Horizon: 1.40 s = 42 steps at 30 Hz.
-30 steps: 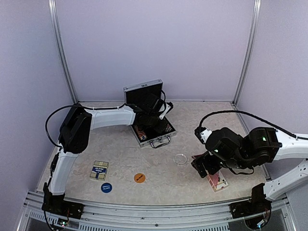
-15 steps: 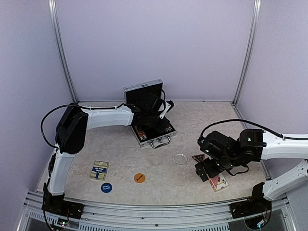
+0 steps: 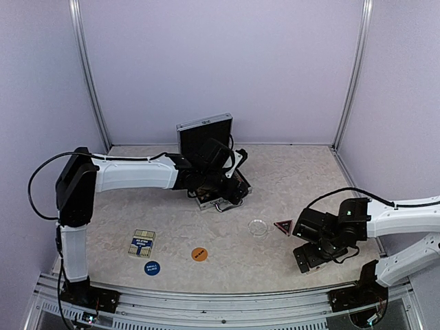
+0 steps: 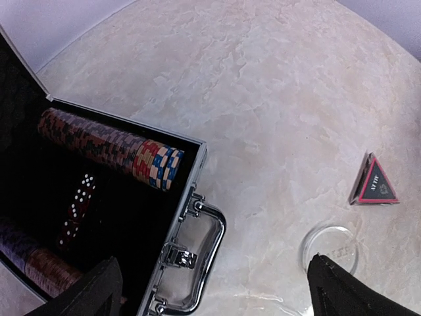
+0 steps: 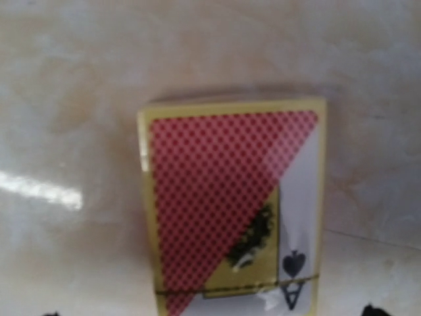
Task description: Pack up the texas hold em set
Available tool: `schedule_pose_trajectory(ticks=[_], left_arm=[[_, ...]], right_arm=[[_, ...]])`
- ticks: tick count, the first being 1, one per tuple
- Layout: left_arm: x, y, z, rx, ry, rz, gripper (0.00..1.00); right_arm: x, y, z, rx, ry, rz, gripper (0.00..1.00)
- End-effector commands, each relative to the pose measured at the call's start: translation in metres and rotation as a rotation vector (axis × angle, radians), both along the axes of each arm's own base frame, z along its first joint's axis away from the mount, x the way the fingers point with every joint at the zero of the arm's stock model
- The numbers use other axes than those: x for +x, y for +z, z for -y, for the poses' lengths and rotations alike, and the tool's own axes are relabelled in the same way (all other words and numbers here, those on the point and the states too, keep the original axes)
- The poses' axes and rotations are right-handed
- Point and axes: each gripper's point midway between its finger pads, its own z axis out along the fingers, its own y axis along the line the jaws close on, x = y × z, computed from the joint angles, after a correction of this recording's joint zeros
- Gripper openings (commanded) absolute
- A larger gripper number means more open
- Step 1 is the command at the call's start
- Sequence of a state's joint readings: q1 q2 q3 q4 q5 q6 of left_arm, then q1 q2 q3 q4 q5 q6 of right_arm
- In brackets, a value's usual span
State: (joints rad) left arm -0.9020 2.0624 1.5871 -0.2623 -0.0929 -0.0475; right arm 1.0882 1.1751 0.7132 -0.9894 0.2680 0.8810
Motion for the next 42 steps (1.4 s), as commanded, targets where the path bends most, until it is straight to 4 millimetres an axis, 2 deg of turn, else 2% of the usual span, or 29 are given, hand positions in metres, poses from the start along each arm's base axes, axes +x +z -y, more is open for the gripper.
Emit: schedule_pose_trajectory(ticks=[1, 4, 11, 14, 18, 20, 25, 28, 29, 36, 42], left_arm=[[-0.012, 0.048, -0.01, -0.09, 0.064, 0.032, 0.99], [-0.018, 0.056, -0.021, -0.094, 0.088, 0.014, 0.99], [-0.022, 0.041, -0.037, -0.035, 0.098, -0.024, 0.99], [-0.023, 0.027, -0.033, -0.014, 0.041, -0.075, 0.99], [-0.011, -0.013, -0.035, 0.051, 0.021, -0.147, 0.95], [-0.008, -0.029, -0.035, 0.061, -0.002, -0.18, 0.92], [0.008, -0.036, -0.033, 0.084, -0.023, -0.185, 0.87], [0.02, -0.047, -0.035, 0.109, -0.017, -0.203, 0.81], [0.022, -0.053, -0.035, 0.119, -0.014, -0.211, 0.8], [0.029, -0.063, -0.03, 0.143, -0.037, -0.199, 0.76], [0.033, -0.072, -0.028, 0.163, -0.041, -0.206, 0.7]], right_arm=[[0.002, -0.013, 0.006, -0.026, -0.066, -0.028, 1.0], [0.007, -0.024, 0.003, -0.026, -0.081, -0.037, 1.0], [0.016, -0.05, 0.008, -0.005, -0.122, -0.053, 0.98], [0.021, -0.051, 0.009, 0.005, -0.143, -0.051, 0.93], [0.025, -0.048, 0.004, 0.037, -0.142, -0.04, 0.86], [0.026, -0.047, 0.002, 0.049, -0.135, -0.037, 0.8], [0.029, -0.045, -0.008, 0.09, -0.109, -0.035, 0.62], [0.031, -0.041, -0.013, 0.109, -0.093, -0.027, 0.49], [0.031, -0.04, -0.014, 0.113, -0.09, -0.026, 0.47], [0.034, -0.025, -0.017, 0.15, -0.07, 0.005, 0.34], [0.037, -0.011, -0.021, 0.175, -0.057, 0.027, 0.18]])
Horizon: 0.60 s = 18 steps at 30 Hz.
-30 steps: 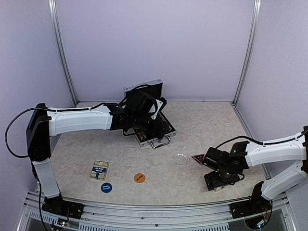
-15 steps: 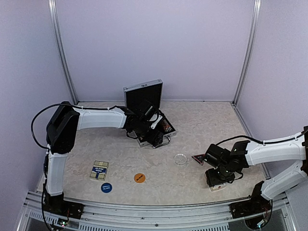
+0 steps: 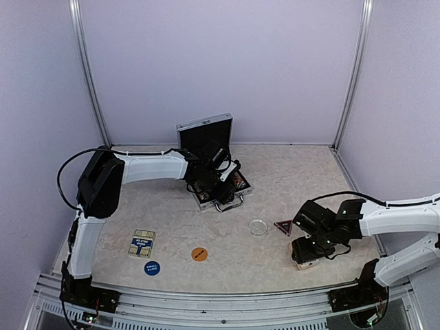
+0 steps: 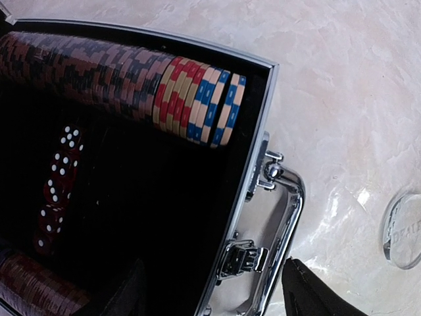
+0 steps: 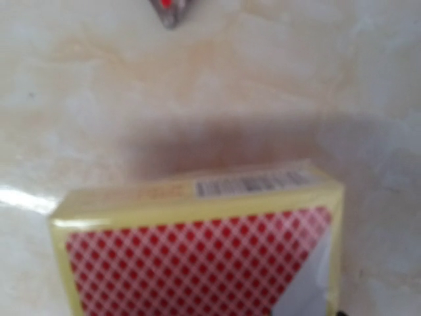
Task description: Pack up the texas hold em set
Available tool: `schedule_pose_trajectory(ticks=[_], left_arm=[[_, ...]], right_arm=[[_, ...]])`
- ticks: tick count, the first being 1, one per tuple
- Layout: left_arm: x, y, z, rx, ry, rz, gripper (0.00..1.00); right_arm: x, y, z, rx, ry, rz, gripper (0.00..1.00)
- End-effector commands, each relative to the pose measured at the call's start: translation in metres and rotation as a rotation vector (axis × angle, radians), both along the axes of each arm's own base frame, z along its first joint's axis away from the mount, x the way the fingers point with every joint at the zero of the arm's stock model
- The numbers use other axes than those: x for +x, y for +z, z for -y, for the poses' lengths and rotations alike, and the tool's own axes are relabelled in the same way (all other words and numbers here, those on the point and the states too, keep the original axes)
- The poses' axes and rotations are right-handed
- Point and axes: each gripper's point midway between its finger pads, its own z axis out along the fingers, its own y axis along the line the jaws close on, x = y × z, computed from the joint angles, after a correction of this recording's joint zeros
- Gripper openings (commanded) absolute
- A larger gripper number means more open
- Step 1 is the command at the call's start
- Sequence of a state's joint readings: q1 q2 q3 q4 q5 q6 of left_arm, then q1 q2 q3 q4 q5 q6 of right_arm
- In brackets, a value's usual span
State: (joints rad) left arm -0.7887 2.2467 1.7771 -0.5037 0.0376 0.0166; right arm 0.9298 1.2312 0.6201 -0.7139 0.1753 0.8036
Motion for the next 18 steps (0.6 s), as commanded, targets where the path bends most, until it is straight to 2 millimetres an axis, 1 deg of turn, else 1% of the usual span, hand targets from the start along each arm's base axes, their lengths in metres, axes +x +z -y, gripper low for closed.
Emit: schedule_pose_trajectory(ticks=[1, 5, 12, 14, 18], left_arm=[[0.003, -0.012, 0.002, 0.025, -0.024, -0.014, 0.7], [0.002, -0.018, 0.006, 0.016, -0.041, -0.026, 0.69], [0.0, -0.021, 0.012, -0.022, -0.072, -0.055, 0.68], [-0.003, -0.023, 0.014, -0.031, -0.086, -0.066, 0.63], [-0.012, -0.026, 0.018, -0.046, -0.113, -0.098, 0.58]], right_arm=[[0.008, 0.02, -0.008, 0.045, 0.01, 0.04, 0.18], [0.012, 0.034, -0.012, 0.074, 0.015, 0.067, 0.17], [0.018, 0.066, -0.019, 0.136, 0.016, 0.121, 0.15], [0.019, 0.075, -0.021, 0.156, 0.019, 0.137, 0.15], [0.022, 0.088, -0.023, 0.173, 0.024, 0.162, 0.14]])
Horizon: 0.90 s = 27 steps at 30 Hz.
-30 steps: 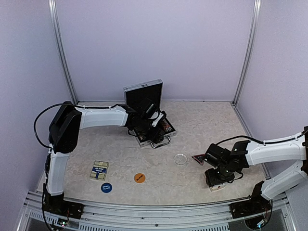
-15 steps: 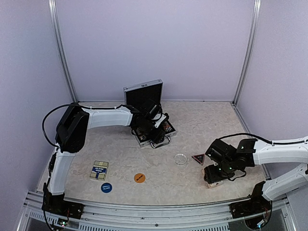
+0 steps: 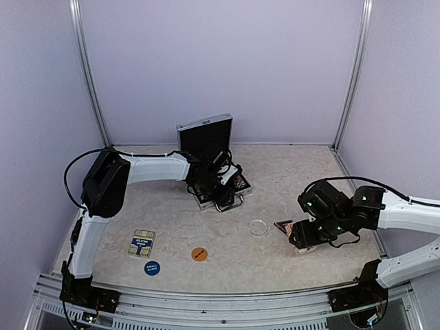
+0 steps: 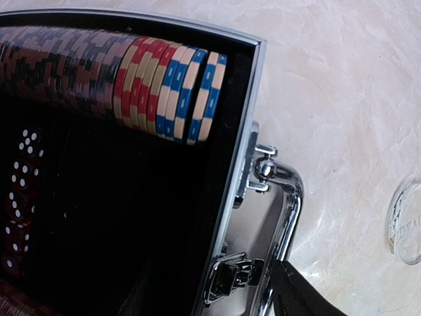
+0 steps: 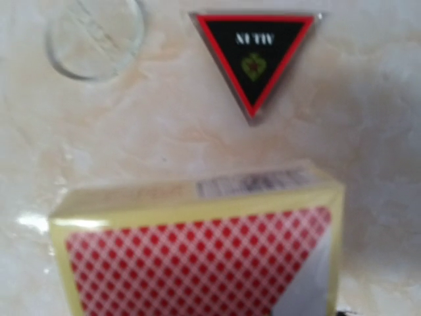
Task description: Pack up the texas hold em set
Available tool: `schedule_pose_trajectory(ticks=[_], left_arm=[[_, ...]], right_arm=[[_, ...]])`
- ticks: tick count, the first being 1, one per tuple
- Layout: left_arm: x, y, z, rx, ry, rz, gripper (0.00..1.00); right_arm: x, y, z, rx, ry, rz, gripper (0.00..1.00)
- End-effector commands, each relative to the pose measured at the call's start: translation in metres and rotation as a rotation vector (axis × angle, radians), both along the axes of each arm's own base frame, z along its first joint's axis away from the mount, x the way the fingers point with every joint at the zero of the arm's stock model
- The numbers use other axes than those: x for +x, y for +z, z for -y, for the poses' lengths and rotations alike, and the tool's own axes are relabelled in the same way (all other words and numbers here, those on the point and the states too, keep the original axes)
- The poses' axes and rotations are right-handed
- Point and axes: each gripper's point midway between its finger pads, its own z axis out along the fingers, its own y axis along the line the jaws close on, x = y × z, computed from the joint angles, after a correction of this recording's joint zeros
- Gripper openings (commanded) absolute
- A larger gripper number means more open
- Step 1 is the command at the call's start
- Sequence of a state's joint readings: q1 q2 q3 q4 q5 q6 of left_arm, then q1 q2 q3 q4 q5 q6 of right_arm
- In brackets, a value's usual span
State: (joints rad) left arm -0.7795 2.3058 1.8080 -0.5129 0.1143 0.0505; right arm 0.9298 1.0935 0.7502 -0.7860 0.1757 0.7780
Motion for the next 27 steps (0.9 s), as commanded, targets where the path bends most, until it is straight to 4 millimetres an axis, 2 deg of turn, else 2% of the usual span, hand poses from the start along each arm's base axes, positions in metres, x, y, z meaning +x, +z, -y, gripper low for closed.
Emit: schedule_pose_trajectory(ticks=[1, 10, 15, 27], left_arm=[[-0.011, -0.005, 0.011, -0.04, -0.056, -0.047, 0.57], [-0.039, -0.023, 0.009, -0.029, -0.101, -0.12, 0.55], [-0.053, -0.024, 0.01, -0.031, -0.12, -0.14, 0.52], [-0.096, -0.041, -0.003, 0.021, -0.153, -0.206, 0.49]], right_arm=[[0.008, 0.024, -0.002, 0.026, -0.002, 0.048, 0.14], [0.017, 0.049, -0.01, 0.032, 0.022, 0.094, 0.14], [0.021, 0.06, -0.014, 0.029, 0.044, 0.113, 0.14], [0.028, 0.08, -0.02, 0.041, 0.068, 0.156, 0.14]])
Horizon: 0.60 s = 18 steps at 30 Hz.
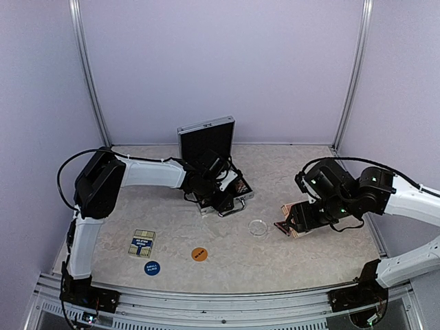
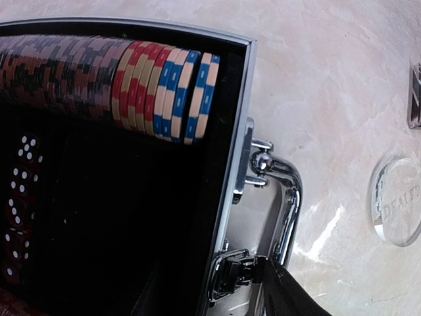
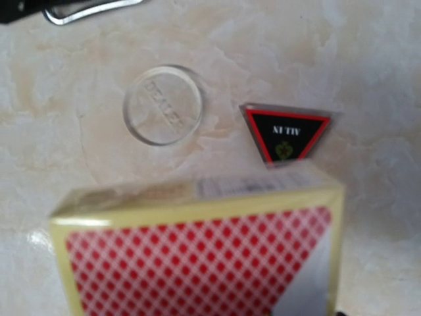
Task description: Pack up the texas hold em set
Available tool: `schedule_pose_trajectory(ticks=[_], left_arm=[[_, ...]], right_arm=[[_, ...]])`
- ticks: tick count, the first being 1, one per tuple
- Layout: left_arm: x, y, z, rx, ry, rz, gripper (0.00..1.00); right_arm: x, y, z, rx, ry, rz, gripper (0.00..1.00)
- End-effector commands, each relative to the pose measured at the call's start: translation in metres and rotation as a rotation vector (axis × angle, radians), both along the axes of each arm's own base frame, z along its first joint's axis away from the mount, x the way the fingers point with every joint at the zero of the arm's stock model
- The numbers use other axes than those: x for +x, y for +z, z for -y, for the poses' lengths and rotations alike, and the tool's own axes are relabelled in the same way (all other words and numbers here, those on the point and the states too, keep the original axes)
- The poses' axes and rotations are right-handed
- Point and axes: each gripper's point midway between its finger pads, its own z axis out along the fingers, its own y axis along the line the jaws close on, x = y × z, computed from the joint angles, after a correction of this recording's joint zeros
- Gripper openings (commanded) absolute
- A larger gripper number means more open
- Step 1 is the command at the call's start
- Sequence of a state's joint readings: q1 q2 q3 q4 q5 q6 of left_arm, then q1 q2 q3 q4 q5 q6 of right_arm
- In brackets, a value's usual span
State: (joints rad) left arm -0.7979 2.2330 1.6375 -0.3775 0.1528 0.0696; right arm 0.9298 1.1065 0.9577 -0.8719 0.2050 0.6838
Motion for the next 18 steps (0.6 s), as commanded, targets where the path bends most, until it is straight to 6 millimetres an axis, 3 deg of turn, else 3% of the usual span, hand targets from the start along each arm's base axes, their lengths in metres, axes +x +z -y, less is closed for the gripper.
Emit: schedule_pose_trajectory(ticks=[1, 12, 18], left_arm=[[-0.077, -0.037, -0.006, 0.076, -0.104, -0.223, 0.49], [-0.112, -0.026, -0.014, 0.098, -0.137, -0.256, 0.48], [-0.13, -0.03, -0.025, 0.15, -0.15, -0.276, 0.48]], right_arm=[[0.009, 0.017, -0.002, 0.013, 0.002, 0.048, 0.14], [0.008, 0.015, -0.006, 0.02, 0.029, 0.05, 0.13], [0.008, 0.016, -0.009, 0.021, 0.049, 0.054, 0.13]])
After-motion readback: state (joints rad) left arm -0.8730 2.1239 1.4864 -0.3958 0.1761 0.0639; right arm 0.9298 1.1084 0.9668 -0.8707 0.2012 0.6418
